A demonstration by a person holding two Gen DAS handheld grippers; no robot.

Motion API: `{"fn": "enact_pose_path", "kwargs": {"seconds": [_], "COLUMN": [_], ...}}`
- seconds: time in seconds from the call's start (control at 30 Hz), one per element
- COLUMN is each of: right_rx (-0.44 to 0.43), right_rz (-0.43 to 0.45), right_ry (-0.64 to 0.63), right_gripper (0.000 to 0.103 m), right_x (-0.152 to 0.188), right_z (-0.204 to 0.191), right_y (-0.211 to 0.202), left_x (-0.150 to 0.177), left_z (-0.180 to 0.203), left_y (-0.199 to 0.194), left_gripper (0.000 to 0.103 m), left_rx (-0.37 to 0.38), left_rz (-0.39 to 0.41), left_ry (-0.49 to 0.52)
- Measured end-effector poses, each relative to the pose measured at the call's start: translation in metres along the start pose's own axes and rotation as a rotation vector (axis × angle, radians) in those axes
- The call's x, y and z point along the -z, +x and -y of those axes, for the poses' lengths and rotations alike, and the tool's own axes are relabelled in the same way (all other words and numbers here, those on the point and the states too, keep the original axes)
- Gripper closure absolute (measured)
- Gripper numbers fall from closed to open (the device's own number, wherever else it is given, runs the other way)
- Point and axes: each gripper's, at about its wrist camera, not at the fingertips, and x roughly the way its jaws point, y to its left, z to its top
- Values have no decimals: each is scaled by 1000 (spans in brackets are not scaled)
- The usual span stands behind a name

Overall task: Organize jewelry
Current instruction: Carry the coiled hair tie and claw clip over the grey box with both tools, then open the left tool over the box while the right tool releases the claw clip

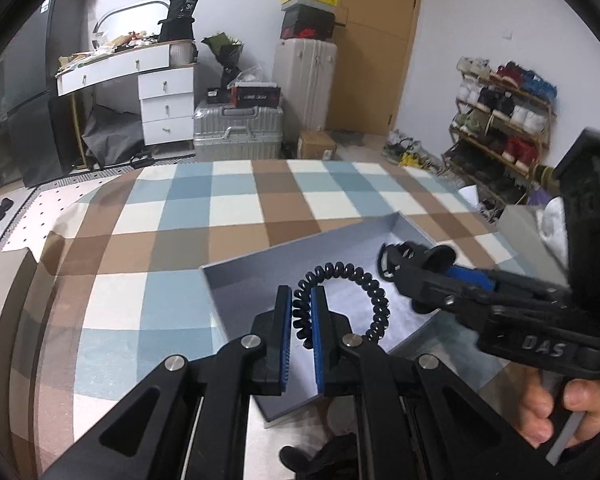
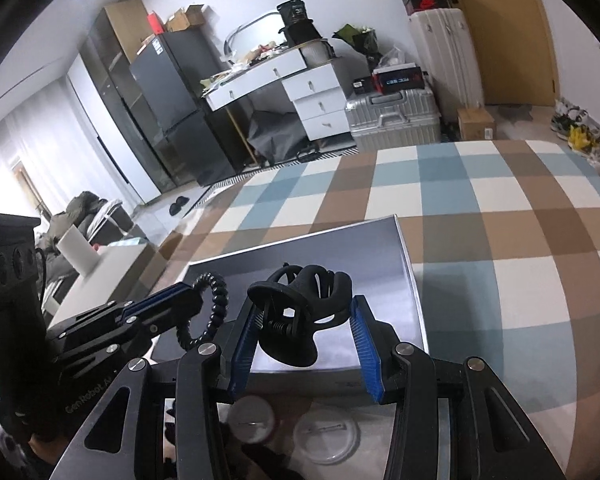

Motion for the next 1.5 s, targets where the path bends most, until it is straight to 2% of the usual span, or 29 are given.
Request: {"fn": "enact_pose_path", "kwargs": {"seconds": [0.2,0.53,0.73,1.0,1.03,1.1,1.13,1.23,1.3,1.37,1.4,1.43,1.5], "right_rx": [26,-15,13,30,27,22,23,47,59,62,67,74,99], "right_rz": [-27,-142,-82,-10,3,40,57,84,98,101,99,100,105], "right_ry": [-34,-37,-35,13,16,23,24,-4,-6,-1,-1,-3,-12], "right_gripper": [59,59,59,57,55,45,44,41,33,24,18,13,7], "right_x": [1,10,10,1,1,1,0,-1,1,5,8,10,18], "right_z": [-6,-21,-20,-10,-10,-10,-10,-13,-13,-11,-10,-9,-8], "right_y": [-1,-1,-8,-15,-17,-25,-30,-43,-51,-60,-63,-66,-74], "left_x": [4,5,3,1,1,-1,-2,-4,-4,-5,-4,-4,-1], "left_z": [-2,-6,-9,-6,-6,-9,-10,-12,-12,-14,-15,-15,-13], "left_y": [6,4,6,-3,-6,-9,-10,-17,-22,-27,-29,-32,-38], "left_gripper": [99,98,98,98,98,96,94,71,42,31,29,27,15], "left_rx": [-44,-64,-48,-31,-26,-6,-1,-15,-6,17,27,28,6], "left_rz": [-45,-35,-22,55,73,88,90,119,134,140,142,137,129], "left_ry": [-8,-14,-34,-20,-25,-41,-49,-53,-64,-84,-90,-91,-76]}}
